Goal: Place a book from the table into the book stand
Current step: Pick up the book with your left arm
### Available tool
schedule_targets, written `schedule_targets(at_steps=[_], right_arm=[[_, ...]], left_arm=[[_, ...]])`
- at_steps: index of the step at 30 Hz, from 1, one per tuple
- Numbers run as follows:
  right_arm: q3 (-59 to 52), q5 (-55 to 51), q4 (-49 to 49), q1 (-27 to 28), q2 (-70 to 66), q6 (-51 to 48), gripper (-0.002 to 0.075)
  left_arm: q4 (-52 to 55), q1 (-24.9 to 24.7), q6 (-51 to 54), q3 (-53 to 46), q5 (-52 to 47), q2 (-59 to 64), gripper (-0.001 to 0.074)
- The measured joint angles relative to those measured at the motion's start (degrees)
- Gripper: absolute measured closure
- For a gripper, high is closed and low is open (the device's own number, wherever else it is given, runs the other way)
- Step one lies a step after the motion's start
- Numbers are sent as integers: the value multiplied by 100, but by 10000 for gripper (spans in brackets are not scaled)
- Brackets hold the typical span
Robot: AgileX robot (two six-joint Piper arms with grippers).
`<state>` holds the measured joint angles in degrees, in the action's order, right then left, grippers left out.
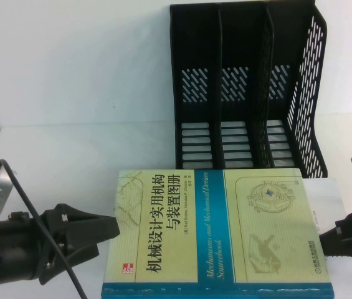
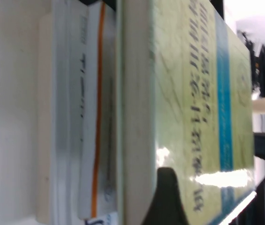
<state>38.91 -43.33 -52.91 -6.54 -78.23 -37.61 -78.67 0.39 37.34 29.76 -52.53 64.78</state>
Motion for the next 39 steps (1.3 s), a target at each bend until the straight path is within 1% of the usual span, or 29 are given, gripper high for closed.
schedule_targets(at_steps=[3, 5, 12, 13, 15, 22, 24, 29, 34, 39], right_arm=[[10, 1, 0, 0, -5, 0, 728], [10, 1, 0, 0, -5, 0, 728], [10, 1, 0, 0, -5, 0, 728], [10, 1, 0, 0, -5, 0, 728], [10, 1, 0, 0, -5, 0, 728], [10, 1, 0, 0, -14, 0, 728], [10, 1, 0, 0, -14, 0, 728], [10, -11, 10, 0, -14, 0, 728], [10, -11, 10, 0, -14, 0, 728], [10, -11, 22, 0, -14, 0, 728]], left_arm=[[0, 163, -15, 4, -362, 0, 263], [25, 367, -19, 4, -661, 0, 274], [93, 1696, 143, 41, -1354, 0, 281], [93, 1836, 166, 41, -1383, 0, 281], [93, 1949, 205, 41, -1383, 0, 281], [93, 1925, 388, 41, -1462, 24, 278], [93, 1917, 452, 41, -1485, 115, 256], [-62, 1903, 518, 41, -1485, 569, 143], [-147, 1826, 726, 46, -1462, 1337, 116], [-457, 1515, 1115, 55, -1408, 2103, 111]])
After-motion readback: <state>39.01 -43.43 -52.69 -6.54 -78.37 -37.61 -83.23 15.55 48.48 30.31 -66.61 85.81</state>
